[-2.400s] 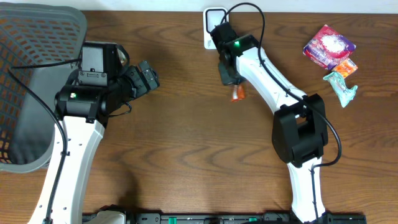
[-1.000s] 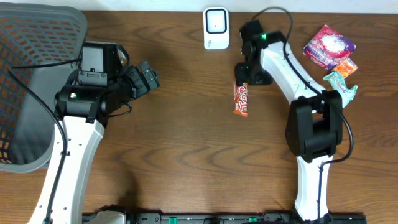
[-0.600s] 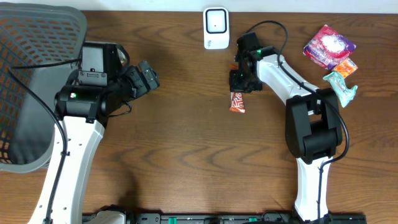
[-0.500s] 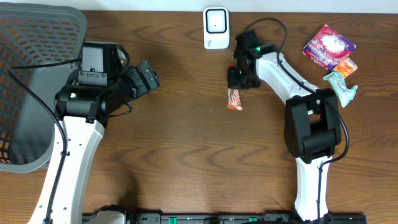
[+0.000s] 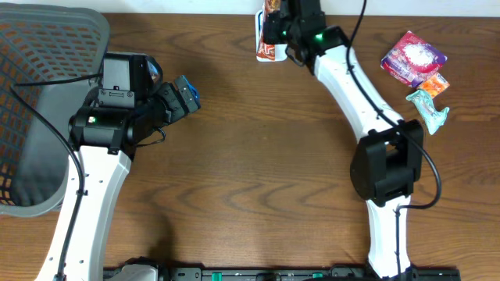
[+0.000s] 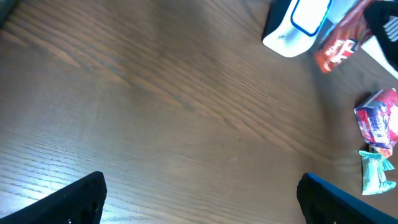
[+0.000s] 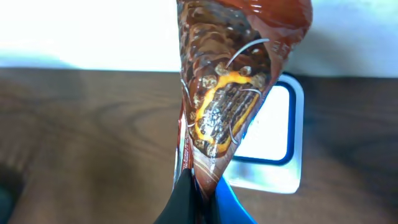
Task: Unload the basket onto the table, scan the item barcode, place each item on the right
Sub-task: 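Hold the red snack bar up to the white scanner, then place the red snack bar on the right corner pile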
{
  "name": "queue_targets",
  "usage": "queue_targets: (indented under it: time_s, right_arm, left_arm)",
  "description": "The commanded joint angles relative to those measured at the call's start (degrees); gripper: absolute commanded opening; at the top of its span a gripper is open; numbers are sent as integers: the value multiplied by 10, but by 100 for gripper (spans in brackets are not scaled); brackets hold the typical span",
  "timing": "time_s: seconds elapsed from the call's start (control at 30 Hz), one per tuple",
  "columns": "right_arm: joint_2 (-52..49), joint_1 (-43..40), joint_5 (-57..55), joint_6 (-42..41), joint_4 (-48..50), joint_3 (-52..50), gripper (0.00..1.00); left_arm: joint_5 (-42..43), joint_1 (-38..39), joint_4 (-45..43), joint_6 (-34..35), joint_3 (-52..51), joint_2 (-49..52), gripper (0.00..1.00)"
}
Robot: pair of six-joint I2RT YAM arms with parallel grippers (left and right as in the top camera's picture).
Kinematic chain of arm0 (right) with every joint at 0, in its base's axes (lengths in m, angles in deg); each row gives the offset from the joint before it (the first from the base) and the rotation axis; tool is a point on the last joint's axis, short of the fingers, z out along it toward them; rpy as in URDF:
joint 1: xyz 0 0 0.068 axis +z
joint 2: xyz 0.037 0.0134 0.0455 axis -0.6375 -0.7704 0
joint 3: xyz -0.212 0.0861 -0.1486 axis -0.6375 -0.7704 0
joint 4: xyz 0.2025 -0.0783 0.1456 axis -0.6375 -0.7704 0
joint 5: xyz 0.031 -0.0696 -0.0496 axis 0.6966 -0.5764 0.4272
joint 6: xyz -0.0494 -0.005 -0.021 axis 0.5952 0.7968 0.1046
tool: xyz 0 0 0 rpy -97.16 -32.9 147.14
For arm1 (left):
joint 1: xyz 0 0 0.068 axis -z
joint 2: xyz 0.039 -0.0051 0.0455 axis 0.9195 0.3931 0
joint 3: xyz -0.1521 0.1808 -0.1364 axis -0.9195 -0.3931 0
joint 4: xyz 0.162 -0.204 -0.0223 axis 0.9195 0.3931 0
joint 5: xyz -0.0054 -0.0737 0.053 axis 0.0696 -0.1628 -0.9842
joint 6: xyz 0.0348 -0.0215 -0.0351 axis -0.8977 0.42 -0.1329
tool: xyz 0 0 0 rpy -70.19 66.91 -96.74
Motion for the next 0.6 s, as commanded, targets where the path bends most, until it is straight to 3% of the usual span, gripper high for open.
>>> queue_targets:
  time_s: [0.0, 0.17, 0.43, 0.57]
  right_arm:
    - [-40, 11, -88, -8, 2, 2, 1]
    - [-33, -12, -160, -7, -44, 2, 1]
    - [-5, -136, -396, 44, -251, 2, 1]
    - [-5, -195, -425, 15, -328, 2, 1]
  left_arm:
    - [1, -2, 0, 1, 1, -2, 98]
    - [1, -2, 0, 1, 1, -2, 98]
    - [1, -2, 0, 1, 1, -2, 98]
    - [1, -2, 0, 1, 1, -2, 98]
